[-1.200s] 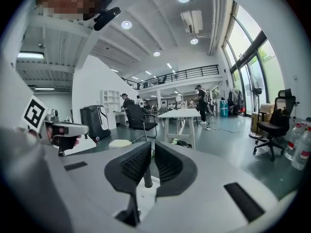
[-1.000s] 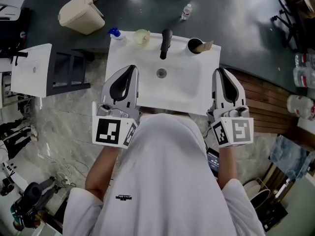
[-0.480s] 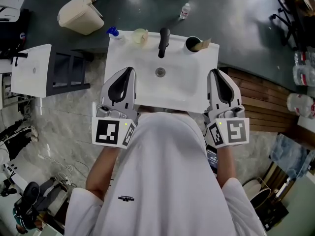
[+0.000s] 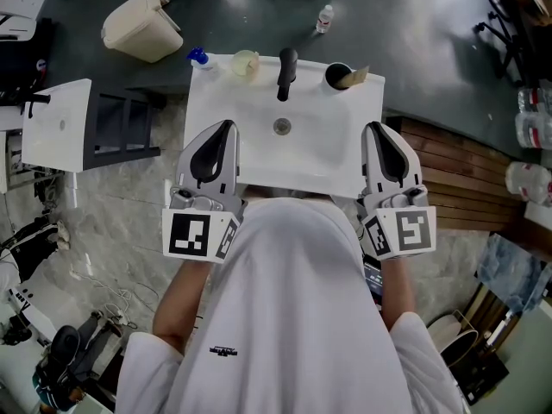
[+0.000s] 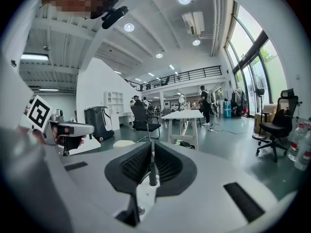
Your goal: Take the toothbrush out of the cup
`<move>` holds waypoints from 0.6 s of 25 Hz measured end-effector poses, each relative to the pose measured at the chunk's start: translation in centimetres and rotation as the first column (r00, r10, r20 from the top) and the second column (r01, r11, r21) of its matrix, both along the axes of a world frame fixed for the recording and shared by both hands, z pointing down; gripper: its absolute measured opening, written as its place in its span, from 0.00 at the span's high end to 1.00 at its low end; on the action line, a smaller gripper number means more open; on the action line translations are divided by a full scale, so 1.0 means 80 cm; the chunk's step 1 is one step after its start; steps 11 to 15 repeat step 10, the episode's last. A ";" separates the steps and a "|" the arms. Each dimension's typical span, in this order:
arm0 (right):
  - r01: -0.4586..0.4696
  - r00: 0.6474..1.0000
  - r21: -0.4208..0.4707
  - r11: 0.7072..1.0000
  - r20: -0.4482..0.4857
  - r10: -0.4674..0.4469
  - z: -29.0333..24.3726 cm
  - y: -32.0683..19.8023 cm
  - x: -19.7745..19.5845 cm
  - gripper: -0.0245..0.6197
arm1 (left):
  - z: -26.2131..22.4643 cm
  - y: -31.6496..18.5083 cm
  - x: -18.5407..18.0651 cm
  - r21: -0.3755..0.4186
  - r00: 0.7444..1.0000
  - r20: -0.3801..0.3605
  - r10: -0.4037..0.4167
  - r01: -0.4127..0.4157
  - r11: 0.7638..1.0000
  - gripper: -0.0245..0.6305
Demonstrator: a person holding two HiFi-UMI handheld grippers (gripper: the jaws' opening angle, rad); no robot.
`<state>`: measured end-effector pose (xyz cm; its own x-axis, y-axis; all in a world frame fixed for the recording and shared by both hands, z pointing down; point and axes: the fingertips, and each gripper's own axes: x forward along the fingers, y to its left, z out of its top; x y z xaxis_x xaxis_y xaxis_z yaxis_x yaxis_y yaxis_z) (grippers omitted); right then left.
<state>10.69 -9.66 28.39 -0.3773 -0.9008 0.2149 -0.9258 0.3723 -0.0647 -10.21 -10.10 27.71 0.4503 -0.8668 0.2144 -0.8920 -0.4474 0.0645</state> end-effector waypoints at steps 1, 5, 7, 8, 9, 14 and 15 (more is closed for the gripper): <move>0.001 1.000 -0.001 1.000 -0.001 -0.001 0.000 0.000 0.000 0.93 | 0.000 0.000 0.001 0.000 1.000 0.000 0.000 0.000 1.000 0.96; -0.001 1.000 -0.001 1.000 0.000 0.001 0.001 0.004 0.004 0.93 | 0.001 0.004 0.005 -0.001 1.000 0.001 0.001 -0.001 1.000 0.96; 0.001 1.000 0.002 1.000 -0.003 -0.001 0.002 0.004 0.002 0.93 | 0.002 0.005 0.003 0.000 1.000 0.002 -0.001 0.001 1.000 0.96; 0.004 1.000 0.006 1.000 -0.006 -0.004 0.001 0.004 0.000 0.93 | 0.003 0.005 0.002 0.001 1.000 0.002 -0.003 0.003 1.000 0.96; 0.009 1.000 0.009 1.000 -0.010 -0.009 0.001 0.003 -0.003 0.93 | 0.003 0.005 0.000 0.001 1.000 0.001 -0.006 0.006 1.000 0.96; 0.014 1.000 0.013 1.000 -0.014 -0.014 0.000 0.003 -0.005 0.93 | 0.003 0.005 -0.002 0.002 1.000 0.001 -0.010 0.010 1.000 0.96; 0.014 1.000 0.013 1.000 -0.014 -0.014 0.000 0.003 -0.005 0.93 | 0.003 0.005 -0.002 0.002 1.000 0.001 -0.010 0.010 1.000 0.96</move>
